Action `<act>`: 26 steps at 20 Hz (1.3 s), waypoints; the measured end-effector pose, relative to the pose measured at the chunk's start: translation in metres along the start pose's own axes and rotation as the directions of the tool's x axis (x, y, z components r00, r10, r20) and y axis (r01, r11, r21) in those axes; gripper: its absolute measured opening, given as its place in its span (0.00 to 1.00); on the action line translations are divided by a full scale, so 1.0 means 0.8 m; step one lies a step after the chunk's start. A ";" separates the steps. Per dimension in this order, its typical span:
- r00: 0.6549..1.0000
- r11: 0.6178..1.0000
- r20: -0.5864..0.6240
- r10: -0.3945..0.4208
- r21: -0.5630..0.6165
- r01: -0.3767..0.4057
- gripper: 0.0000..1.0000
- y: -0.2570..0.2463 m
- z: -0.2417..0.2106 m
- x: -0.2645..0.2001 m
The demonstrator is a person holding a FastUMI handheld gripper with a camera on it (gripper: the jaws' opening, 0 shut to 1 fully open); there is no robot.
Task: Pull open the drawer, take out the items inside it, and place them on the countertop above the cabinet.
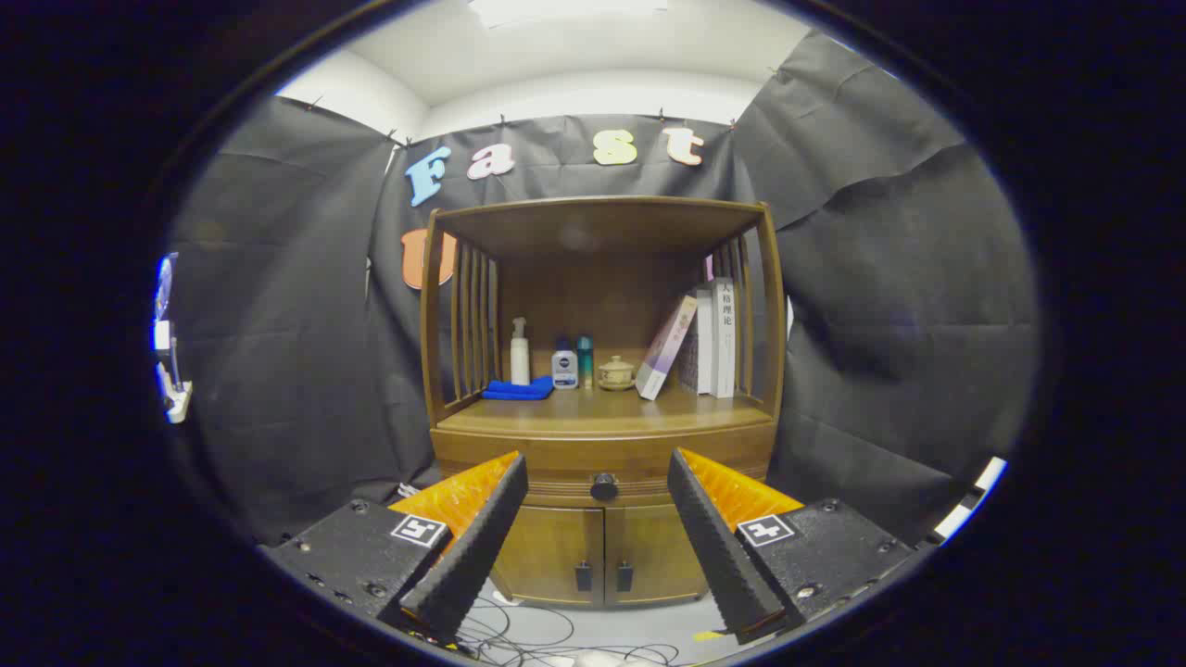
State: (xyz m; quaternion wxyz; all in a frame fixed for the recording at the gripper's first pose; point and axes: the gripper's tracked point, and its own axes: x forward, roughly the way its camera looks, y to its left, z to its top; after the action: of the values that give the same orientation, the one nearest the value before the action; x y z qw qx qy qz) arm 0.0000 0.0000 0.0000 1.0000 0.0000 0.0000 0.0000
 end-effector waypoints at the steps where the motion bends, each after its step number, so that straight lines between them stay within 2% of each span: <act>1: 1.000 1.000 -0.002 0.001 0.001 -0.001 0.99 0.000 0.000 -0.001; 18: 1.000 1.000 -0.019 0.019 -0.006 -0.019 0.99 0.005 -0.004 0.012; 22: 0.998 0.999 -0.041 0.037 -0.020 -0.038 0.99 0.008 -0.026 0.038; 26: 0.997 0.999 -0.065 0.037 -0.018 -0.038 0.99 0.008 -0.064 0.087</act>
State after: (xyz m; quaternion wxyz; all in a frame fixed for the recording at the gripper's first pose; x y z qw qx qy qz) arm 0.0694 0.0067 -0.0511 0.9993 -0.0098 0.0322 0.0187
